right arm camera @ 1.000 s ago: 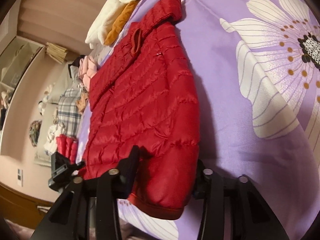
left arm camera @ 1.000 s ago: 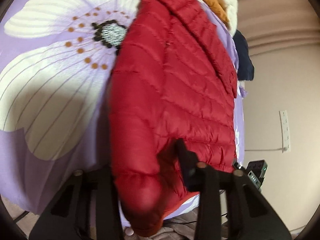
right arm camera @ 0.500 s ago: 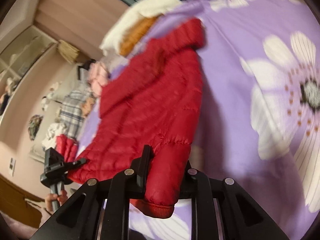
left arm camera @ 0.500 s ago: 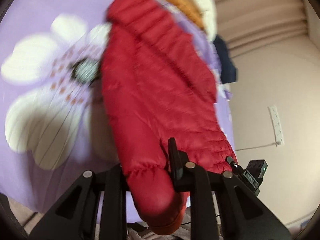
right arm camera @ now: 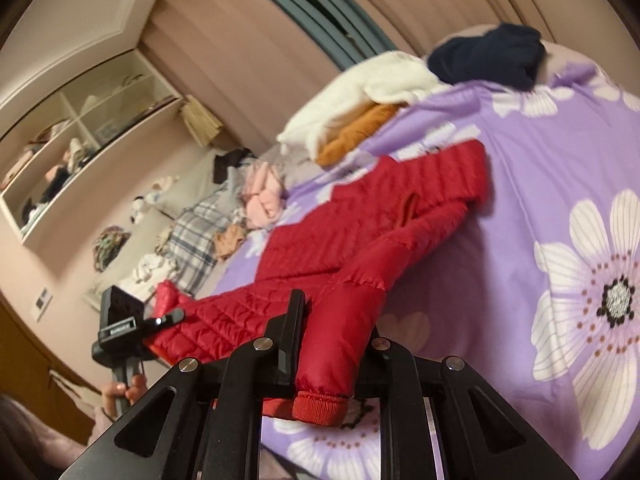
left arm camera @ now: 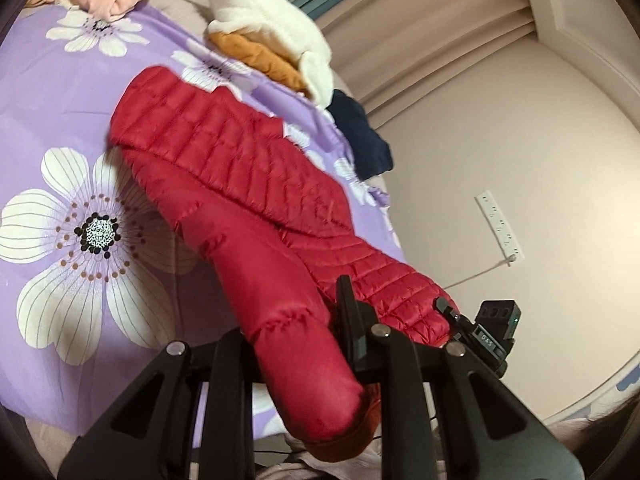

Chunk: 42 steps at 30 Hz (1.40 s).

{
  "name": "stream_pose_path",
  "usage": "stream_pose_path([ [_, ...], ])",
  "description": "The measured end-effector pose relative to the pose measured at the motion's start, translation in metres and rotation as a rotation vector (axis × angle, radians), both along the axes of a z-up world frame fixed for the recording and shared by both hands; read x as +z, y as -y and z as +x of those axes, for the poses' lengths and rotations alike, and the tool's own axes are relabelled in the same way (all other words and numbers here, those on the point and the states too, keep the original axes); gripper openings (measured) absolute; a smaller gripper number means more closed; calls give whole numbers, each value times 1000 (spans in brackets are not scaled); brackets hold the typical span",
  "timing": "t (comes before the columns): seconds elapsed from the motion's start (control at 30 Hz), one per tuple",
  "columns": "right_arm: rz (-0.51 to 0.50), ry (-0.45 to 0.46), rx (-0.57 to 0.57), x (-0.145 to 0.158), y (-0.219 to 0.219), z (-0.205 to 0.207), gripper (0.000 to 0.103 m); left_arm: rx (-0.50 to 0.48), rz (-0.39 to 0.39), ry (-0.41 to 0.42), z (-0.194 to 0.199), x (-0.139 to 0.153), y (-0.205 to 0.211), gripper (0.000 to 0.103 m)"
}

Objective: Fold large clothes

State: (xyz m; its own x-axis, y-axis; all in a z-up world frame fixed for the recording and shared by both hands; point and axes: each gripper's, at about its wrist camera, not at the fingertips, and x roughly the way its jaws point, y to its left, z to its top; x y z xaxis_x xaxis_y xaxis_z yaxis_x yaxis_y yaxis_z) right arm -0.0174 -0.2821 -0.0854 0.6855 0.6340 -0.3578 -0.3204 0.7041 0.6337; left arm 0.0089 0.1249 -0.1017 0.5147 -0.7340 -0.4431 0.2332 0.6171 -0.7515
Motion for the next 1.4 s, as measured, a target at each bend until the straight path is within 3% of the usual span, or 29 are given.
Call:
stream_pose_path([
  [0.37, -44, 174, 65, 58, 2, -45, 18, -25, 2, 54, -40, 58, -5, 19],
  [0.57, -14, 210, 54, 66, 9, -41, 18, -6, -36, 76, -41, 73, -14, 19],
  [0.97, 60, 100, 12, 48, 19, 27, 18, 56, -54, -13, 23, 54, -16, 19],
  [1.4, 56, -66, -80, 16, 29, 141, 18, 129, 54, -93, 138, 29, -8, 20],
])
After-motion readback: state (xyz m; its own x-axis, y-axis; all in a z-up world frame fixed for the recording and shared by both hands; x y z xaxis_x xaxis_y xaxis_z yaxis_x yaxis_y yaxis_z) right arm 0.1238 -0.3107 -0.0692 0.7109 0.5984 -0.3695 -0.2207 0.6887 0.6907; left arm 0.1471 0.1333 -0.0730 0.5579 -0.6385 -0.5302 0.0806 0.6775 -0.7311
